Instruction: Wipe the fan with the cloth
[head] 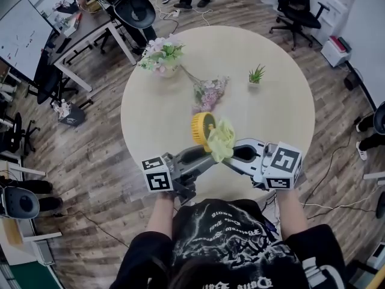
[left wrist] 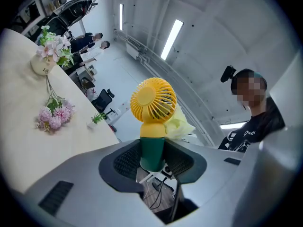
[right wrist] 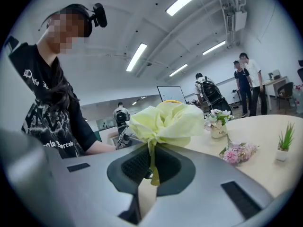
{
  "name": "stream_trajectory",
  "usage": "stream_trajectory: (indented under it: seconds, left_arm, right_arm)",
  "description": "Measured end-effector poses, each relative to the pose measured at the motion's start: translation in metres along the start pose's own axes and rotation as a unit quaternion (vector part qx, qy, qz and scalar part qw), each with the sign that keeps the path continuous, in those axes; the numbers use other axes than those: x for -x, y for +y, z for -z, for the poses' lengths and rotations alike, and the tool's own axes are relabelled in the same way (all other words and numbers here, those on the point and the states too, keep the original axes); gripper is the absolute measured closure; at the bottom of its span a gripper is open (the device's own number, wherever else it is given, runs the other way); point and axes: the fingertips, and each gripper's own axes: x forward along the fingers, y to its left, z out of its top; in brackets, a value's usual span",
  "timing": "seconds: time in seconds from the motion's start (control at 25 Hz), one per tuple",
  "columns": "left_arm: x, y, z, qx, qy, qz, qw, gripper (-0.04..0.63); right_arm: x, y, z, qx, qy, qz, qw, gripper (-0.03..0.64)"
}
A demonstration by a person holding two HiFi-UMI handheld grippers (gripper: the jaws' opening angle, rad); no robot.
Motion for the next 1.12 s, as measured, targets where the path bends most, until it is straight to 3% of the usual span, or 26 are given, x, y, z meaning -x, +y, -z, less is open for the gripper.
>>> stream_trajectory:
  seconds: [0.28, 0.76, 1.12]
  left_arm:
    - [0.001, -0.015, 0.0, -0.006, 0.001, 0.047, 0.9989, 0.422]
    - [0.008, -0.006, -0.006, -0.017, -0.002, 0.015, 0.9997, 0.422]
    - [0.007, -0.01, -0.014, -0.007, -0.026, 0.034, 0.9991, 0.422]
  right_arm:
    - [0.007, 0.018, 0.003, -0.018, 0.002, -0.079, 0.997, 0.594]
    - [-0.005, 0.033, 0.038, 0.019, 0.115, -0.102, 0.988, 0.594]
    - [-0.018, 0.035, 0.058, 0.032, 0.163, -0.111, 0.98, 0.594]
